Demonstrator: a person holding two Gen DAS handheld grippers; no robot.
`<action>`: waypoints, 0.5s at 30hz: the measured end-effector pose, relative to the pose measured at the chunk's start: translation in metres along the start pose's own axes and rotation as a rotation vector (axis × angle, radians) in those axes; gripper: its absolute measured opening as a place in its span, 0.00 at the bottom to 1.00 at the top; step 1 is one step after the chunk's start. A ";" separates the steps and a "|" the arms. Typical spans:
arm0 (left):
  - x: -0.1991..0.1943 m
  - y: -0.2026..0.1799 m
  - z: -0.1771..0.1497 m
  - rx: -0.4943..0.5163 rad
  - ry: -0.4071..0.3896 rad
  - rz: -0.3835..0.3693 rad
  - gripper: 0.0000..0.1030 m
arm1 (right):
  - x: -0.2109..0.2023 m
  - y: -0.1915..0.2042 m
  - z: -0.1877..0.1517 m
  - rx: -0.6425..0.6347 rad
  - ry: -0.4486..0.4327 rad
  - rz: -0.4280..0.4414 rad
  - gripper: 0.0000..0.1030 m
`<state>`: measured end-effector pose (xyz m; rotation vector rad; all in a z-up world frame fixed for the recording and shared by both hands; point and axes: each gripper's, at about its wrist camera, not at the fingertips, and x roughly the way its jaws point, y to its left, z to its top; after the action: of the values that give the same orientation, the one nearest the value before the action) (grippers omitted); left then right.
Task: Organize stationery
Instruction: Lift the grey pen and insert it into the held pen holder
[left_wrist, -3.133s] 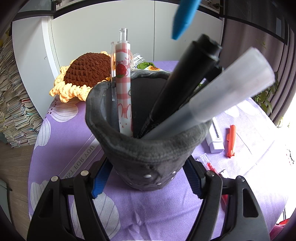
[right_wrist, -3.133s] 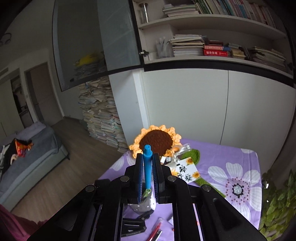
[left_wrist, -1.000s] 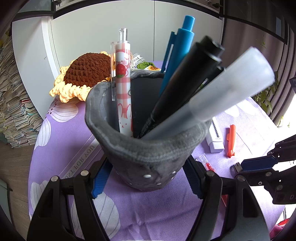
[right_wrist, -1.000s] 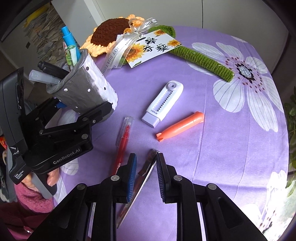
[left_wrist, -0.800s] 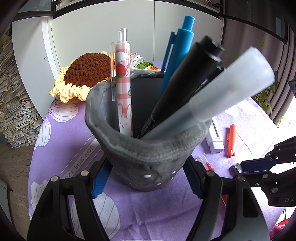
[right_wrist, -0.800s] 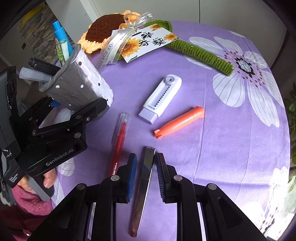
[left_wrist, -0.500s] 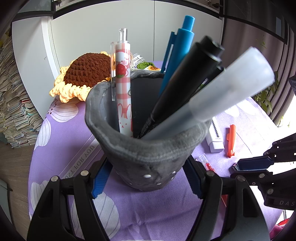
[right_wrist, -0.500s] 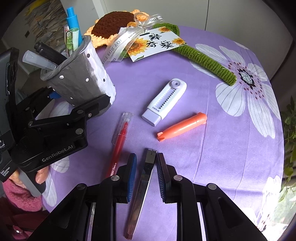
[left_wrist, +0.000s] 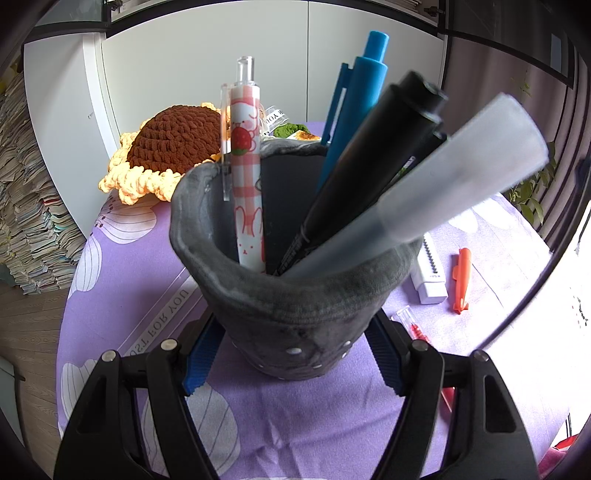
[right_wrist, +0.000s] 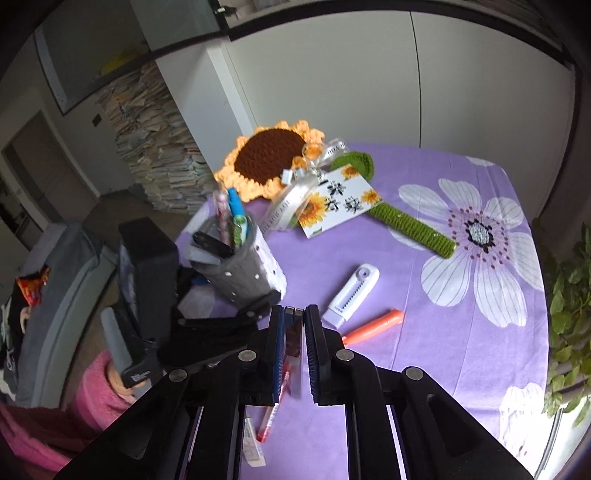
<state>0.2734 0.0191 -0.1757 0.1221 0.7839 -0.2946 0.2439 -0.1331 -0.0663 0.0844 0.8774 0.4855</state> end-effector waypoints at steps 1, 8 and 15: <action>0.000 0.000 0.000 0.000 0.000 0.000 0.70 | -0.009 0.003 0.005 -0.011 -0.031 0.011 0.12; 0.000 0.000 0.000 0.000 0.000 0.000 0.70 | -0.063 0.035 0.044 -0.108 -0.252 0.048 0.12; 0.000 0.000 0.000 0.000 0.000 0.000 0.70 | -0.053 0.056 0.083 -0.166 -0.292 0.100 0.12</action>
<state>0.2734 0.0190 -0.1757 0.1223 0.7838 -0.2945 0.2574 -0.0967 0.0403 0.0461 0.5465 0.6209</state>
